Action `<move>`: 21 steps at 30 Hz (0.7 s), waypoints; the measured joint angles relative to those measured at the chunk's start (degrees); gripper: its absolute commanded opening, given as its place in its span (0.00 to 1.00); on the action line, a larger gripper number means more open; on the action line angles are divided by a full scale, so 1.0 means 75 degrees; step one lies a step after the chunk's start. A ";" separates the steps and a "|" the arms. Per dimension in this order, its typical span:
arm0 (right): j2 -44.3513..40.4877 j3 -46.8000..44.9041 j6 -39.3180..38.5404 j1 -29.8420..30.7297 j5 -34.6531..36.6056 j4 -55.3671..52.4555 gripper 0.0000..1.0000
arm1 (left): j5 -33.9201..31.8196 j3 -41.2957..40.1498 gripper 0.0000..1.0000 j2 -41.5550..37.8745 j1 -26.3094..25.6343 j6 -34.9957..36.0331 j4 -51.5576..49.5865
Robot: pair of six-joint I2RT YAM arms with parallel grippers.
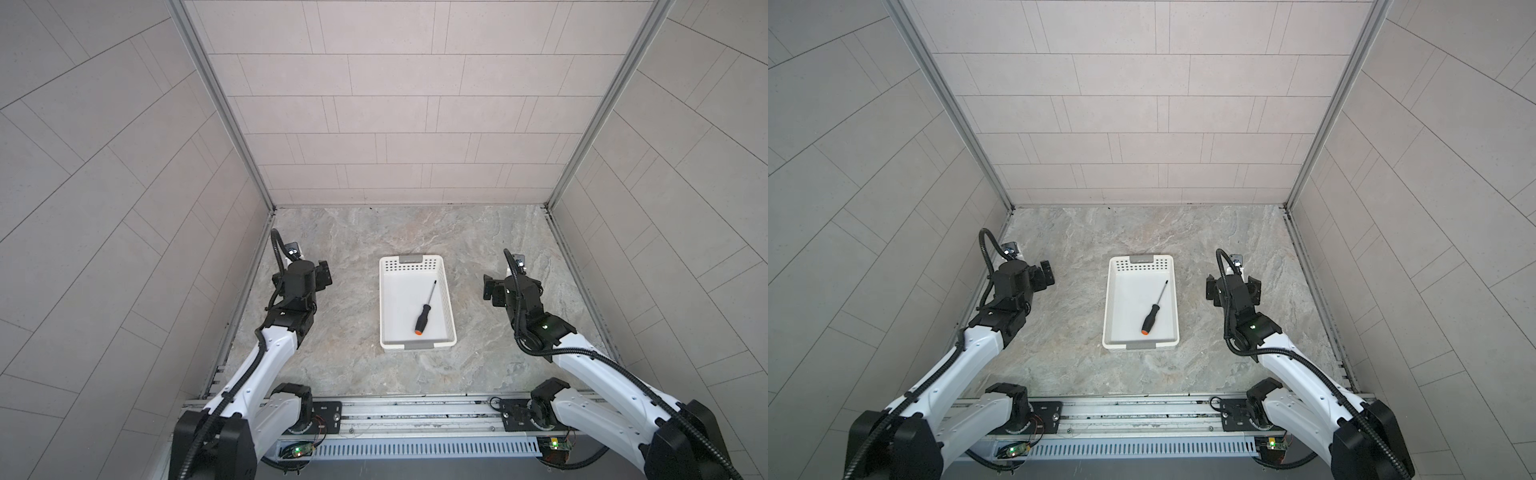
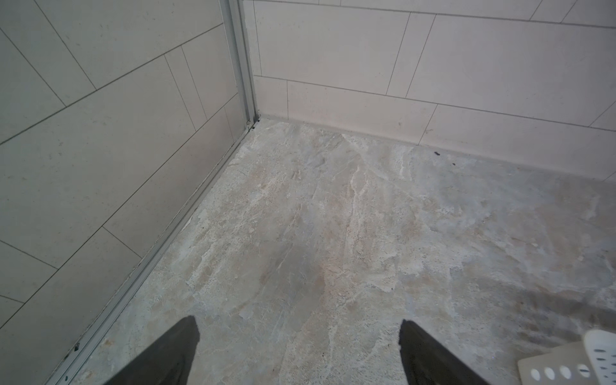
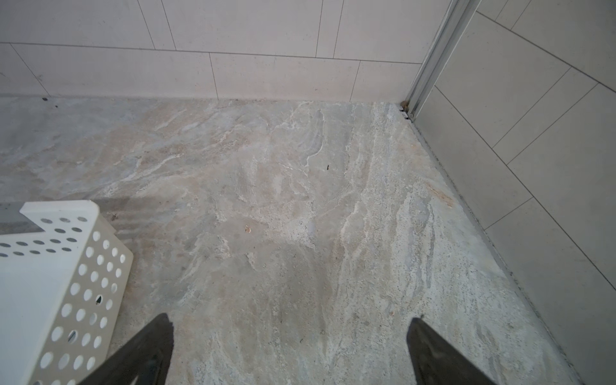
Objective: Put the screwdriver in the bin
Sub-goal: Reset both arms
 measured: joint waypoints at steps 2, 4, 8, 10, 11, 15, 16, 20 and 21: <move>0.0044 -0.0134 -0.0125 -0.0015 0.0015 0.0312 1.00 | 0.0050 0.0000 1.00 0.0248 0.0073 -0.0012 0.0111; 0.0096 -0.0286 -0.0210 -0.0055 0.0032 0.0565 1.00 | 0.0108 0.0000 1.00 0.0428 0.0146 -0.0032 0.0157; 0.0122 -0.0437 -0.0740 -0.0099 0.0070 0.0866 1.00 | 0.0256 -0.0055 1.00 0.0510 0.0452 -0.0201 0.0326; 0.0125 -0.0458 -0.1005 -0.0137 0.0137 0.1058 1.00 | 0.0458 -0.0131 1.00 0.0507 0.0682 -0.0268 0.0449; 0.0137 -0.0458 -0.1113 -0.0152 0.0157 0.1145 1.00 | 0.0560 -0.0149 1.00 0.0507 0.0758 -0.0274 0.0458; 0.0420 -0.0481 -0.1781 -0.0332 0.0242 0.1807 1.00 | 0.0772 -0.0157 1.00 0.0367 0.0892 -0.0274 0.0449; 0.0565 -0.0507 -0.1941 -0.0411 0.0254 0.2031 1.00 | 0.0761 -0.0169 1.00 0.0283 0.0903 -0.0280 0.0452; 0.1247 -0.0662 -0.2340 -0.0863 0.0248 0.2847 1.00 | 0.0653 -0.0382 1.00 -0.0154 0.0944 -0.0297 0.0484; 0.1448 -0.0670 -0.2401 -0.0979 0.0239 0.2973 1.00 | 0.0635 -0.0481 1.00 -0.0280 0.0982 -0.0300 0.0490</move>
